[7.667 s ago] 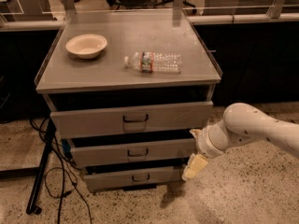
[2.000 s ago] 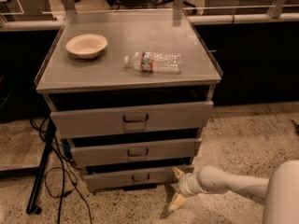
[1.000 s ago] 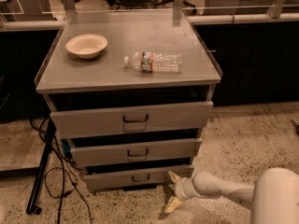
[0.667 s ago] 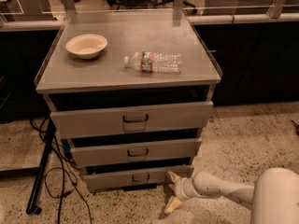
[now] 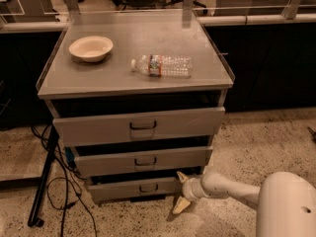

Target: Open bottom drawer

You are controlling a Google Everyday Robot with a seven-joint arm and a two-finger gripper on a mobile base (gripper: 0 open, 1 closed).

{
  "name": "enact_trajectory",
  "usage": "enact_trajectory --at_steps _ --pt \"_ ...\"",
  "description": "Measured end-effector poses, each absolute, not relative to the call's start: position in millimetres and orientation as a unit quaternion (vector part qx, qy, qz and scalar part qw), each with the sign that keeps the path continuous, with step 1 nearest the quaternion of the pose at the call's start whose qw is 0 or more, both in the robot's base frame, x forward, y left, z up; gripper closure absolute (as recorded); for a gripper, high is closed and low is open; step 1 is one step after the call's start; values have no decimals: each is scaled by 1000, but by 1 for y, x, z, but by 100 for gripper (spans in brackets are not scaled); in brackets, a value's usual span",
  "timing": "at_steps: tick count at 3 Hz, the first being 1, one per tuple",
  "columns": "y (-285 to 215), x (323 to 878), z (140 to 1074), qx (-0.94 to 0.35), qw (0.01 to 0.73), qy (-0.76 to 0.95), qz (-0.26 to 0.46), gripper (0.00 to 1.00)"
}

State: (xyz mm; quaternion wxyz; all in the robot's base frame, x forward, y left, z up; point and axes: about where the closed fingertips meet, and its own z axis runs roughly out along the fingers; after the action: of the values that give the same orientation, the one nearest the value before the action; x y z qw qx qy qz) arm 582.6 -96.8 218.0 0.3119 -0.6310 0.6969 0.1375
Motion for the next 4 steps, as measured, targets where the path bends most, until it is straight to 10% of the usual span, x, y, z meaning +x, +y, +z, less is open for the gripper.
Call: enact_trajectory --at_steps 4 --pt "-97 582 175 -622 333 698 123 0"
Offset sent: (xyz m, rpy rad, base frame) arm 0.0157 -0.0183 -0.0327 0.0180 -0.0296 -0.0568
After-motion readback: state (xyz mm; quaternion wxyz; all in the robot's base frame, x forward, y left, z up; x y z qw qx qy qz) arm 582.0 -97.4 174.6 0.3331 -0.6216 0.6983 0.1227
